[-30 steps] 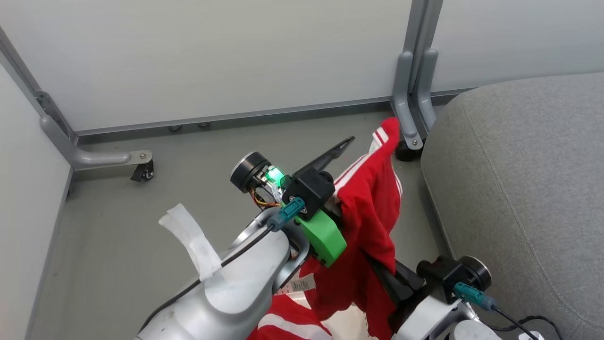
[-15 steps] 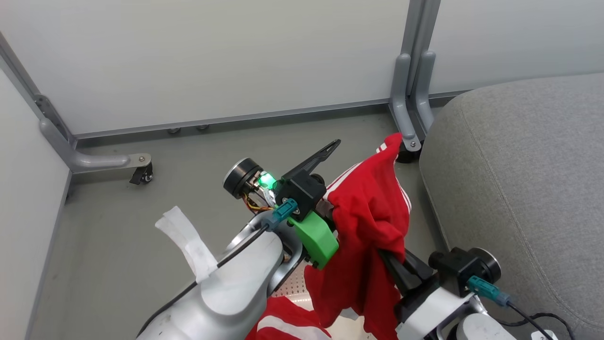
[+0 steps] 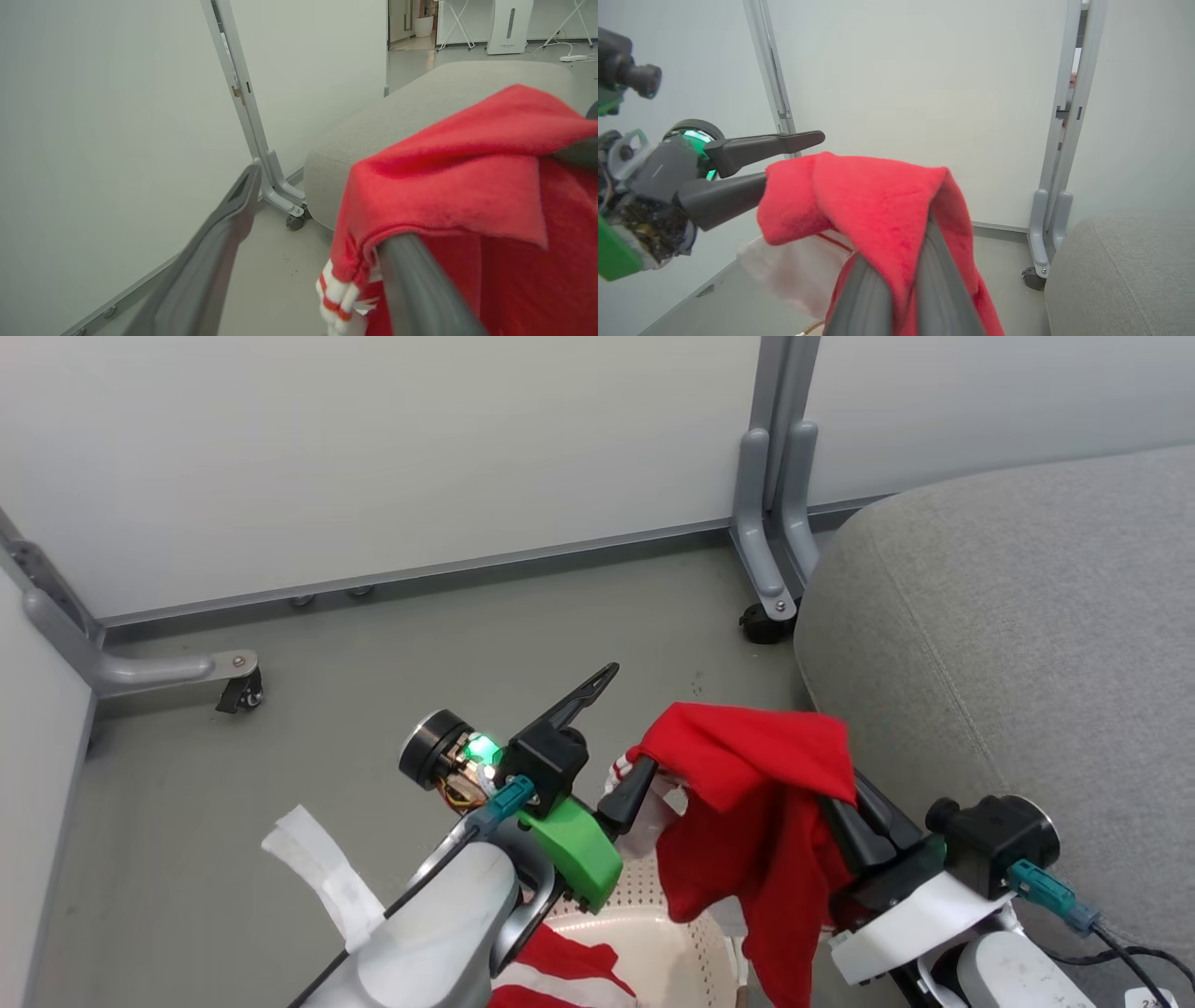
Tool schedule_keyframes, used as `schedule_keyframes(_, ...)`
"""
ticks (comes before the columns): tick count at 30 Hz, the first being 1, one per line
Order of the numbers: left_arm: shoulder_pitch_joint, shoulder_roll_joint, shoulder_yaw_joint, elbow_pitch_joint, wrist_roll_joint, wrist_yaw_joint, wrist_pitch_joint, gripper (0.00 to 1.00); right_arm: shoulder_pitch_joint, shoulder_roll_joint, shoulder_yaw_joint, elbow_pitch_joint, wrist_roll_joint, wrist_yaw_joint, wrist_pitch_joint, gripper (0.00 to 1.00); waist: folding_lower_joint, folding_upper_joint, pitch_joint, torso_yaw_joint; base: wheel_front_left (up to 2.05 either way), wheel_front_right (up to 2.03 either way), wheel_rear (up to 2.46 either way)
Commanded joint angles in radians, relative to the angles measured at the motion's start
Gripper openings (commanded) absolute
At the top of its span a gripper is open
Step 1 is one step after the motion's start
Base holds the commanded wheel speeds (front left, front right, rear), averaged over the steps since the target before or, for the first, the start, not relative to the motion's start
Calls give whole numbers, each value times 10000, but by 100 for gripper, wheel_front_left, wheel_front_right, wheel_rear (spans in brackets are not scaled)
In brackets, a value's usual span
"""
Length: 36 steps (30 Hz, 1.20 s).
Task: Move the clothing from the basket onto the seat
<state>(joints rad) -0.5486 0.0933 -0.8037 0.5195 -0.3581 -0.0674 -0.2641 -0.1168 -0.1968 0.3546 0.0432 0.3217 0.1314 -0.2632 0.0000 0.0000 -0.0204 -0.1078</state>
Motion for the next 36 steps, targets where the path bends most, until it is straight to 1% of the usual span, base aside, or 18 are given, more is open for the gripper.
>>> schedule_keyframes(1, 252, 113, 151, -157, 67, -37, -2, 100, 85, -56, -108, -118, -82, -14, -21, 0, 0, 0, 126, -268, 0, 0, 0)
schedule_keyframes(6, 816, 275, 459, -624, 45, -141, -2, 100, 123, -90, -422, -402, -160, -14, -21, 0, 0, 0, 282, -793, 0, 0, 0)
schedule_keyframes(7, 1044, 349, 518, -804, 57, -188, -2, 100, 157, -88, -560, -526, -176, -14, -21, 0, 0, 0, 346, -1033, 0, 0, 0)
schedule_keyframes(9, 1263, 433, 500, -962, 73, -275, -2, 100, 183, -9, -736, -663, -61, -14, -21, 0, 0, 0, 427, -1294, 0, 0, 0)
schedule_keyframes(16, 1776, 839, 325, -1524, 167, -458, -2, 100, 224, -50, -1036, -1007, -214, -14, -21, 0, 0, 0, 767, -2216, 0, 0, 0)
schedule_keyframes(23, 2230, 1108, 222, -2005, 231, -437, -2, 100, 625, 39, -1511, -1369, -310, -14, -21, 0, 0, 0, 982, -3206, 0, 0, 0)
schedule_keyframes(29, 2435, 1227, 96, -2198, 226, -381, 12, 100, 991, 141, -1839, -1673, -397, -14, -21, 0, 0, 0, 1137, -4059, 0, 0, 0)
schedule_keyframes(32, 2384, 1236, 3, -2281, 256, -384, 54, 100, 1129, 187, -1960, -1787, -435, -14, -21, 0, 0, 0, 1221, -4360, 0, 0, 0)
schedule_keyframes(36, 2021, 1211, -198, -2375, 247, -463, 162, 100, 1325, 294, -2280, -2016, -554, -14, -21, 0, 0, 0, 1449, -4448, 0, 0, 0)
